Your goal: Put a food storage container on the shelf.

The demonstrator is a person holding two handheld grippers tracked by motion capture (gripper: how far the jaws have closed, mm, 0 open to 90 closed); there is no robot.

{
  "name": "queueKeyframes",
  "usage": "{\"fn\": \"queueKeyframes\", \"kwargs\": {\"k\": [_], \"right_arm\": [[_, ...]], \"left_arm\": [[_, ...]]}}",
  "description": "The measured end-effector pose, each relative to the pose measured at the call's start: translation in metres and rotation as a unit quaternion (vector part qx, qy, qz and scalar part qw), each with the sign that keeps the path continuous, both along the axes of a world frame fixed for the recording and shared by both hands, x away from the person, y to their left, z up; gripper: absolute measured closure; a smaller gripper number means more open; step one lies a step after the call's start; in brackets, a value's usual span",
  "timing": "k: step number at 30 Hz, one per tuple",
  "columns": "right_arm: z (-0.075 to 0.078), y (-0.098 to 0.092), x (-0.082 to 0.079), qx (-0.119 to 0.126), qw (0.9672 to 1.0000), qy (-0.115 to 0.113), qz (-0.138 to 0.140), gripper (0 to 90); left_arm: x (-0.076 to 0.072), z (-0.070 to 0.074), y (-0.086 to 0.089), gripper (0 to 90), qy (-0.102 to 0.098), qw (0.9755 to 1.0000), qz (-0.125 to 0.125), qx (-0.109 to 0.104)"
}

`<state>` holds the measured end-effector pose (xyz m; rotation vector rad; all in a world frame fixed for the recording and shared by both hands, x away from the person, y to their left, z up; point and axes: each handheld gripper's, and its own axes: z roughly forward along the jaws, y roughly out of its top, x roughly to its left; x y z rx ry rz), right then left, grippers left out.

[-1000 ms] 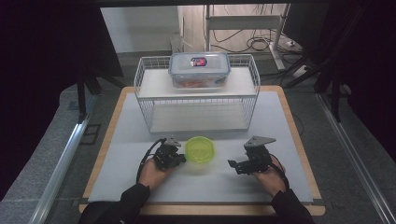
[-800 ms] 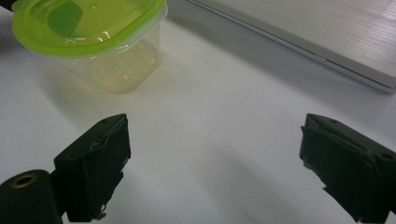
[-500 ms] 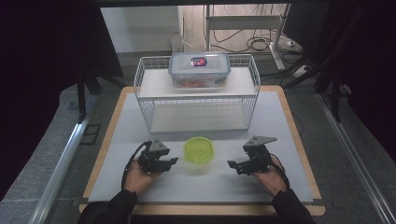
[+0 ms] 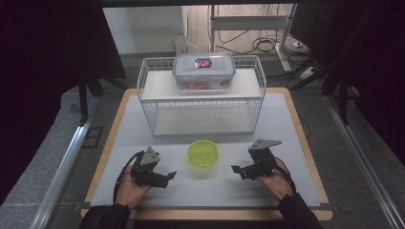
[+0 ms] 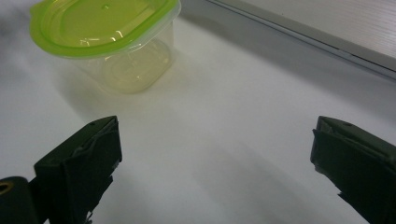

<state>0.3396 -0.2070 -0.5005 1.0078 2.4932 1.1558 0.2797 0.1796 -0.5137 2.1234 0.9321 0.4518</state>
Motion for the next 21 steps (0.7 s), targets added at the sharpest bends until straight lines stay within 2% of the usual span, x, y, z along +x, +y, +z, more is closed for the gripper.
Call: {"fn": "queueKeyframes", "kwargs": {"k": [4, 8, 10, 14, 17, 21], "right_arm": [[0.000, 0.001, 0.001, 0.001, 1.0000, -0.003, -0.002, 1.8], [0.003, 0.004, 0.003, 0.007, 1.0000, 0.006, -0.002, 1.6], [0.006, 0.006, 0.004, 0.010, 0.9999, 0.000, -0.008, 0.5], [0.011, 0.013, 0.007, 0.021, 0.9995, 0.022, -0.002, 0.2], [0.016, 0.019, 0.008, 0.030, 0.9992, 0.025, 0.002, 6.7], [0.019, 0.026, 0.016, 0.055, 0.9972, 0.048, 0.012, 14.7]], "left_arm": [[-0.003, -0.002, 0.003, 2.4, -0.008, 1.0000, -0.001, -0.002], [-0.004, -0.003, 0.007, 1.6, -0.012, 0.9999, 0.004, -0.002], [-0.004, -0.003, 0.007, 1.6, -0.014, 0.9999, 0.005, -0.001], [-0.004, -0.004, 0.005, 1.7, -0.015, 0.9999, 0.004, 0.006], [-0.005, -0.004, 0.004, 1.7, -0.017, 0.9998, 0.001, 0.011], [-0.005, -0.005, 0.004, 1.8, -0.017, 0.9998, 0.002, 0.013]]}}
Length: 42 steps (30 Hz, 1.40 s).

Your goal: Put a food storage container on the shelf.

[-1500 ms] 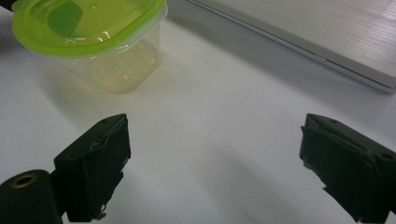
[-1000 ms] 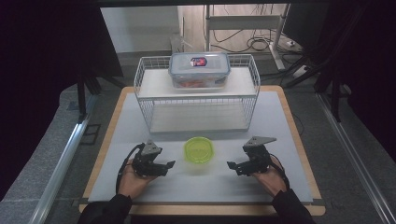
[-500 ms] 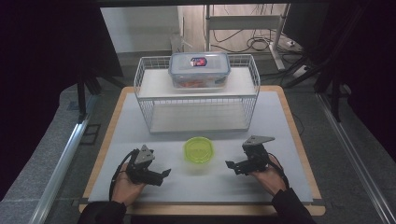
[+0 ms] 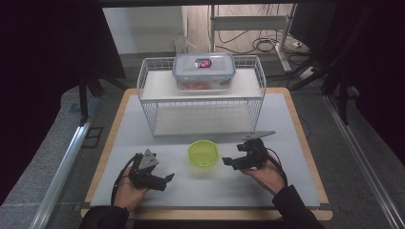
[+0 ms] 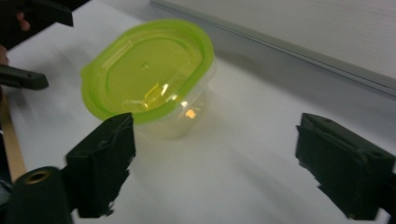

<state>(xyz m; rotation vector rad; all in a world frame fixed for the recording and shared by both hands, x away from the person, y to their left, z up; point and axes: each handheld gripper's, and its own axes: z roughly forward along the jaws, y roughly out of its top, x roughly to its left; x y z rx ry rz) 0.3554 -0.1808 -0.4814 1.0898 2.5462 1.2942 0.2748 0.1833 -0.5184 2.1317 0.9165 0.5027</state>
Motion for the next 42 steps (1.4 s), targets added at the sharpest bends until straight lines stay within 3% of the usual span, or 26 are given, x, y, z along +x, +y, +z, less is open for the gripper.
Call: {"fn": "queueKeyframes", "kwargs": {"k": [5, 11, 15, 20, 21, 24, 27, 29, 36, 40, 42], "right_arm": [[-0.004, 0.009, 0.015, 0.023, 0.9992, 0.032, 0.006, 25.2], [-0.010, 0.022, 0.032, 0.048, 0.9944, 0.094, 0.009, 36.1], [-0.014, 0.027, 0.041, 0.071, 0.9896, 0.125, 0.012, 44.3], [-0.019, 0.031, 0.049, 0.080, 0.9847, 0.155, 0.010, 53.8], [-0.020, 0.030, 0.051, 0.091, 0.9814, 0.169, 0.009, 56.1], [-0.022, 0.028, 0.054, 0.108, 0.9757, 0.190, 0.008, 62.5], [-0.023, 0.025, 0.055, 0.121, 0.9712, 0.205, 0.007, 68.5], [-0.024, 0.023, 0.055, 0.119, 0.9713, 0.206, 0.004, 71.3], [-0.025, 0.021, 0.058, 0.136, 0.9634, 0.231, 0.006, 79.9], [-0.024, 0.022, 0.057, 0.136, 0.9625, 0.234, 0.013, 80.8], [-0.022, 0.024, 0.056, 0.135, 0.9637, 0.230, 0.016, 80.9]], "left_arm": [[0.000, 0.000, -0.001, 1.9, 0.000, 1.0000, -0.002, 0.004], [0.000, -0.001, -0.001, 2.0, 0.001, 1.0000, -0.003, 0.008], [0.000, -0.002, -0.002, 2.1, 0.001, 0.9999, -0.005, 0.010], [0.000, -0.002, -0.002, 2.3, 0.001, 0.9999, -0.006, 0.013], [0.000, -0.002, -0.002, 2.3, 0.001, 0.9999, -0.006, 0.013], [0.000, -0.002, -0.002, 2.5, 0.001, 0.9999, -0.007, 0.015], [-0.001, -0.002, -0.003, 2.5, 0.000, 0.9998, -0.007, 0.016], [-0.001, -0.002, -0.003, 2.6, 0.000, 0.9998, -0.007, 0.017], [0.000, -0.003, -0.004, 2.8, 0.000, 0.9997, -0.008, 0.021], [0.000, -0.003, -0.004, 2.9, -0.001, 0.9998, -0.007, 0.021], [-0.001, -0.002, -0.003, 3.0, -0.002, 0.9998, -0.007, 0.020]]}}
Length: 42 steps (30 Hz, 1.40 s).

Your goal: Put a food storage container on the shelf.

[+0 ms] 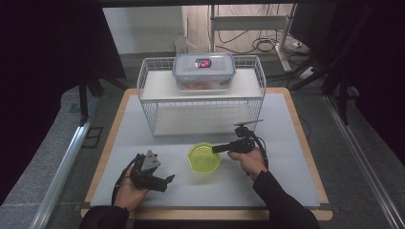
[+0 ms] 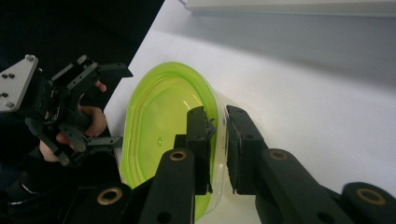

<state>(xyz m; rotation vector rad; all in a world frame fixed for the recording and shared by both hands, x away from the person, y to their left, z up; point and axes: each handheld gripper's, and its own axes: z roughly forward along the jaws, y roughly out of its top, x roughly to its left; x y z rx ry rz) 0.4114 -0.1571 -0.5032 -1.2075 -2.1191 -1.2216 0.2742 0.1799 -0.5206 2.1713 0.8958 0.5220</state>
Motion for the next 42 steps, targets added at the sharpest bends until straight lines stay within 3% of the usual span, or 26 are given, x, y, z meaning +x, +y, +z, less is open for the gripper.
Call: {"fn": "queueKeyframes", "kwargs": {"k": [5, 10, 19, 29, 42], "right_arm": [[0.008, -0.002, -0.002, 0.004, 0.9999, -0.012, -0.007, 82.5], [0.026, -0.008, -0.003, 0.008, 0.9991, -0.038, -0.015, 84.0], [0.035, -0.013, -0.003, 0.023, 0.9988, -0.038, -0.022, 84.1], [0.053, -0.014, -0.005, 0.034, 0.9978, -0.053, -0.019, 84.1], [0.089, -0.021, -0.009, 0.057, 0.9955, -0.074, -0.017, 84.2]], "left_arm": [[0.000, 0.001, 0.001, 3.1, -0.002, 1.0000, 0.001, -0.003], [-0.001, 0.003, 0.002, 3.4, -0.008, 0.9999, 0.006, -0.007], [0.000, 0.002, 0.002, 3.4, -0.006, 0.9999, 0.007, -0.007], [0.000, 0.002, 0.002, 3.4, -0.002, 0.9999, 0.006, -0.008], [0.001, 0.001, 0.001, 3.4, -0.001, 1.0000, 0.006, -0.006]]}}
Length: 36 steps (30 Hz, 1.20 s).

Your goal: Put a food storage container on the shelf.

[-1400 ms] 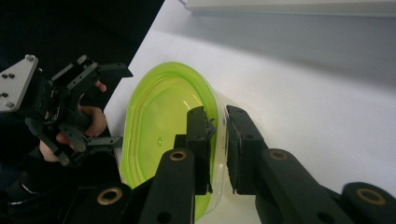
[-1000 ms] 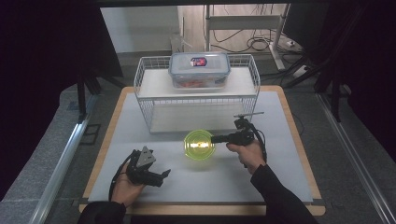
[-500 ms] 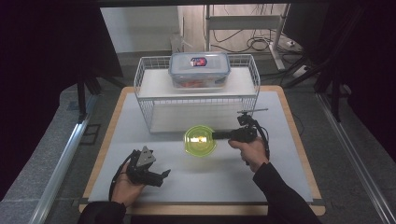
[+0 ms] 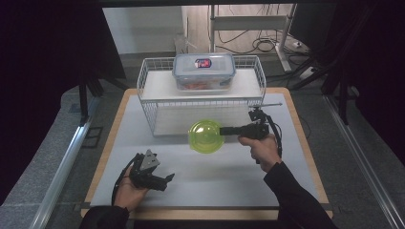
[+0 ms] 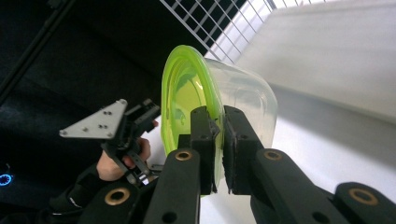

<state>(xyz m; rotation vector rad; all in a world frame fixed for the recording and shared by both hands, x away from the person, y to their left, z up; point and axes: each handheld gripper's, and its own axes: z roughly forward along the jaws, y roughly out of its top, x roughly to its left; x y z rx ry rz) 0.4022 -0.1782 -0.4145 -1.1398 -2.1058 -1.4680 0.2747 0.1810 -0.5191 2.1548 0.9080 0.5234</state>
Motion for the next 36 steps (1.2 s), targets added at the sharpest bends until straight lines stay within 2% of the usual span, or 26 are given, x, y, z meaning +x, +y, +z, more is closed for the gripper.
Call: {"fn": "queueKeyframes", "kwargs": {"k": [11, 20, 28, 36], "right_arm": [[0.049, -0.004, 0.000, 0.017, 0.9993, -0.032, -0.001, 84.2], [0.088, -0.012, 0.010, 0.031, 0.9977, -0.057, -0.021, 84.2], [0.116, -0.013, 0.024, 0.047, 0.9959, -0.068, -0.036, 84.3], [0.147, -0.003, 0.046, 0.048, 0.9940, -0.079, -0.058, 84.2]], "left_arm": [[0.000, 0.000, 0.000, 3.5, 0.000, 1.0000, -0.001, 0.002], [0.001, 0.000, 0.000, 3.5, 0.001, 1.0000, -0.003, 0.001], [0.001, -0.001, 0.000, 3.5, 0.003, 1.0000, -0.003, -0.003], [0.001, 0.000, 0.001, 3.5, 0.004, 1.0000, -0.003, -0.003]]}}
